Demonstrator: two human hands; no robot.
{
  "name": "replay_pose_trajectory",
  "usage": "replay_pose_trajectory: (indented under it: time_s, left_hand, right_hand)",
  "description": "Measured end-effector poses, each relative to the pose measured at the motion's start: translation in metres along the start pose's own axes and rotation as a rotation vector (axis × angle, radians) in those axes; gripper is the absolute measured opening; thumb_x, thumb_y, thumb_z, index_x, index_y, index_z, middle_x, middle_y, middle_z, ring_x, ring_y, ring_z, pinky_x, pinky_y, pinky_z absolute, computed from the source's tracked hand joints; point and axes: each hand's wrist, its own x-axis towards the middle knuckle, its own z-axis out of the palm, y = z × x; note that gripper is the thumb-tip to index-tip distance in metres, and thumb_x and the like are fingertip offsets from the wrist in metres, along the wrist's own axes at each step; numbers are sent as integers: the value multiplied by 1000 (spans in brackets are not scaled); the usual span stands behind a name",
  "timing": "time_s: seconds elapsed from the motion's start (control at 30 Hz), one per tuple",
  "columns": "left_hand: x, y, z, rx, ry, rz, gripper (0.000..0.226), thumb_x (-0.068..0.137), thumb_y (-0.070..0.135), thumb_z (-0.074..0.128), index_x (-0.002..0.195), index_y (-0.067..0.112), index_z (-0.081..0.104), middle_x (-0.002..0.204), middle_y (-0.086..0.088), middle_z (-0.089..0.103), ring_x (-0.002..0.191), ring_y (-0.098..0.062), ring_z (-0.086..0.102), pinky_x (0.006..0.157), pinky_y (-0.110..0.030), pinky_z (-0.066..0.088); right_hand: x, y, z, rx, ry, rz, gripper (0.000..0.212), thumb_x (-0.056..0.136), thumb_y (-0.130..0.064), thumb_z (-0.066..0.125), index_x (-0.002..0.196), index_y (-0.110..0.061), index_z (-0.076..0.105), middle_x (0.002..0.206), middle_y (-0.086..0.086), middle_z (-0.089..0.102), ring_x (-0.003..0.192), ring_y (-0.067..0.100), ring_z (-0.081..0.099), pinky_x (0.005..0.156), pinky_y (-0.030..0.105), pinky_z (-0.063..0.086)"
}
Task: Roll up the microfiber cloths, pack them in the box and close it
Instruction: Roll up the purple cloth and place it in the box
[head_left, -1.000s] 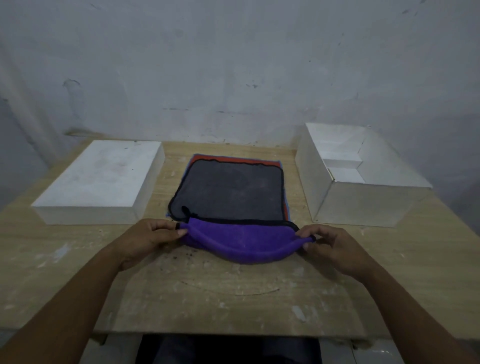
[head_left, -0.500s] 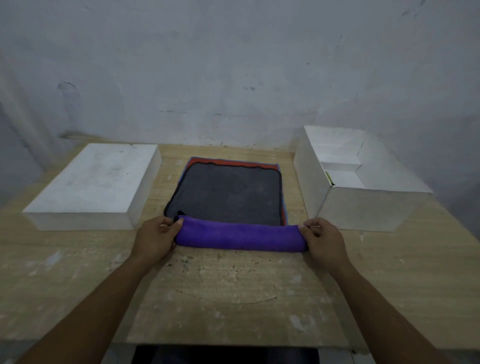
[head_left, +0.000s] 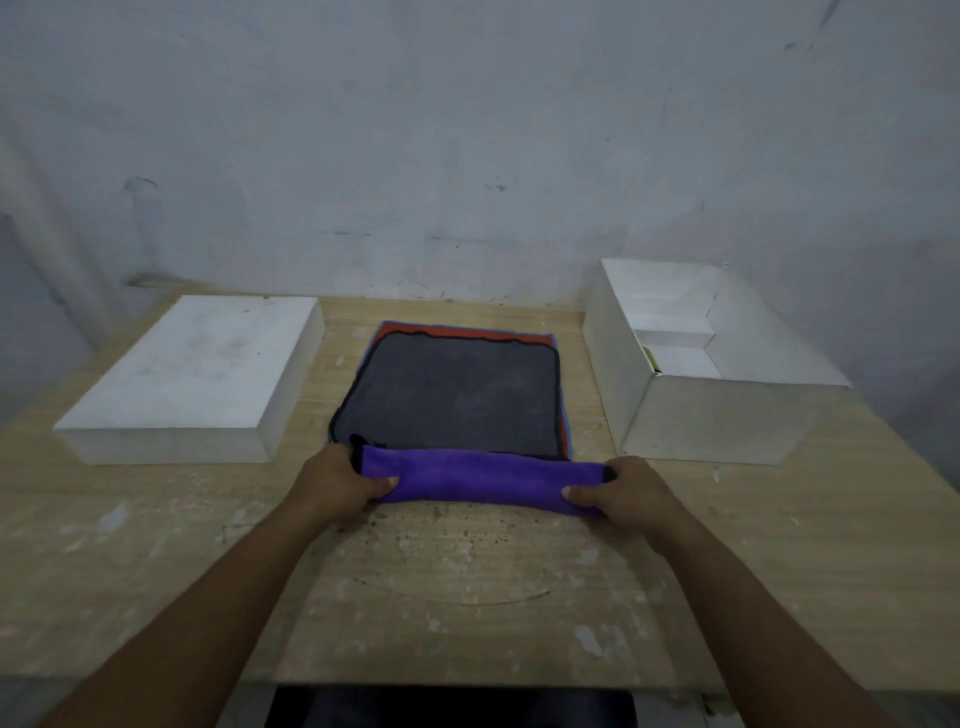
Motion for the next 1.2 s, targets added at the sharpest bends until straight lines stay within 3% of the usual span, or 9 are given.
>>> replay_pose_trajectory:
  time_s: [0.13,0.27,0.47,0.57,0.63,0.73,0.93,1.1,1.2]
  left_hand:
    - [-1,8,0,-7,-26,-26,40,72,30,81,100,5,68,100,-12,70,92,-29,64,74,-30,47]
    - [-1,11,0,-27,-10,-23,26,76,23,78,89,7,65,95,-11,68,84,-25,61,63,-29,42]
    - [4,19,-5,-159,-45,-42,17,75,12,78,78,9,62,86,-10,65,78,-24,61,63,-31,47]
    - [5,23,-8,-351,-99,-131,17,73,-2,76,77,5,61,84,-17,67,77,-30,63,74,-41,54]
    - [5,23,-7,-468,-124,-172,24,72,-10,73,73,7,56,80,-18,64,69,-29,61,63,-36,53]
    - [4,22,-7,-522,-129,-169,31,69,-17,71,72,9,54,74,-16,63,62,-25,60,47,-26,51]
    - [4,19,-7,-622,-130,-197,28,72,3,80,88,9,58,92,-19,66,80,-30,63,66,-39,54]
    - [4,23,-2,-652,-69,-174,27,75,12,80,79,14,54,92,-19,65,79,-27,62,73,-45,55]
    - [2,28,-4,-608,-12,-171,32,72,17,83,86,13,55,101,-18,65,86,-28,63,78,-47,54]
  right_hand:
    - [-2,-1,0,155,10,-65,33,72,-35,81,87,-10,67,84,4,67,75,18,61,57,27,43]
    - [-4,-4,-3,243,49,-98,27,78,-37,76,78,-13,63,75,0,64,69,14,58,53,23,38]
    - [11,-1,-5,189,59,-84,44,81,-46,70,107,-11,63,104,5,63,93,22,60,68,28,47]
    - [13,-2,0,359,44,-43,26,75,-25,79,94,-13,66,97,7,68,84,22,65,62,29,50]
    - [15,-2,1,445,44,-8,21,70,-12,82,82,-14,65,88,10,71,74,22,66,57,28,50]
    - [17,-3,-1,535,-13,68,30,66,-3,83,86,-12,63,88,12,70,78,27,67,57,31,53]
    - [22,-2,0,714,-89,153,40,62,3,82,97,-2,64,94,20,73,88,35,70,76,48,58]
    - [23,3,-4,623,-92,174,38,63,-5,85,96,-2,66,94,17,73,85,29,69,68,37,56]
    - [18,-3,-7,524,-80,141,33,66,-15,85,89,-6,63,85,12,70,69,23,64,49,26,49]
